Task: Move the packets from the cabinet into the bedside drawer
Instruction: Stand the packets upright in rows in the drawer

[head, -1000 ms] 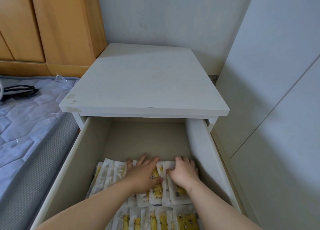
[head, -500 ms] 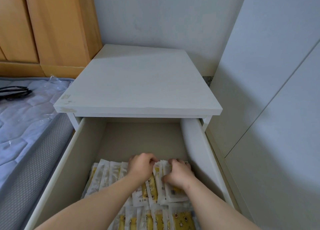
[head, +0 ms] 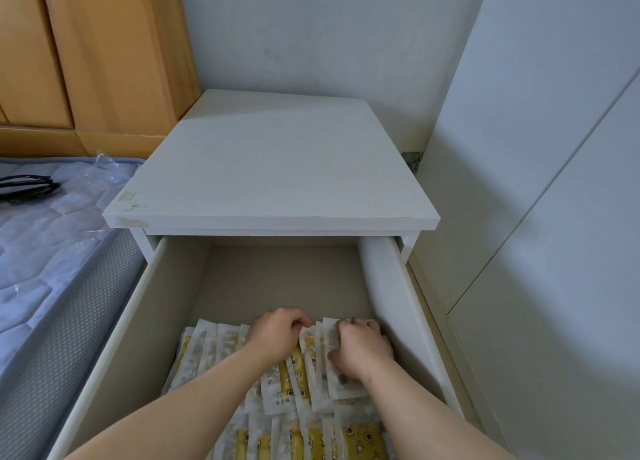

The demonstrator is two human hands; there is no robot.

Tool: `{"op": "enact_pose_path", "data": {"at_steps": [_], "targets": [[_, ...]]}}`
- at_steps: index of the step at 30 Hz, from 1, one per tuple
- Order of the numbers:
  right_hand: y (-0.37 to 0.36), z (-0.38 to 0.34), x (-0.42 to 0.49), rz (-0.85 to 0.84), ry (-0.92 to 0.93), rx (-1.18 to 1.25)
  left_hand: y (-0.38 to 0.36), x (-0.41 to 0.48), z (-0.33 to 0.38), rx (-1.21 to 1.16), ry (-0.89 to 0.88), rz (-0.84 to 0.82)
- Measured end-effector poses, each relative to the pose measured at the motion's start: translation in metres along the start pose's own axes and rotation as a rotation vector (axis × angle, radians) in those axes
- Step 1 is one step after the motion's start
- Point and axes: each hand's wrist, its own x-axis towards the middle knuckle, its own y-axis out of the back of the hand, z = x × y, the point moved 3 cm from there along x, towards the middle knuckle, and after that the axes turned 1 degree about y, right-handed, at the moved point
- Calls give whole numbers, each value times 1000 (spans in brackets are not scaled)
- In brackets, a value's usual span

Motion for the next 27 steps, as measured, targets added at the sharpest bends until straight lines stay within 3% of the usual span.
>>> {"op": "enact_pose_path", "data": {"at_steps": [5, 13, 21, 27], "targets": [[1, 8, -3, -30, -28, -60, -5, -4, 8, 14, -35, -121], [15, 0, -17, -156, -38, -46, 25, -21, 11, 45, -10, -75], [40, -30, -58, 111, 6, 214, 66, -61, 27, 72, -46, 23], [32, -55, -100, 218, 99, 380, 82, -119, 16, 44, -14, 208]]}}
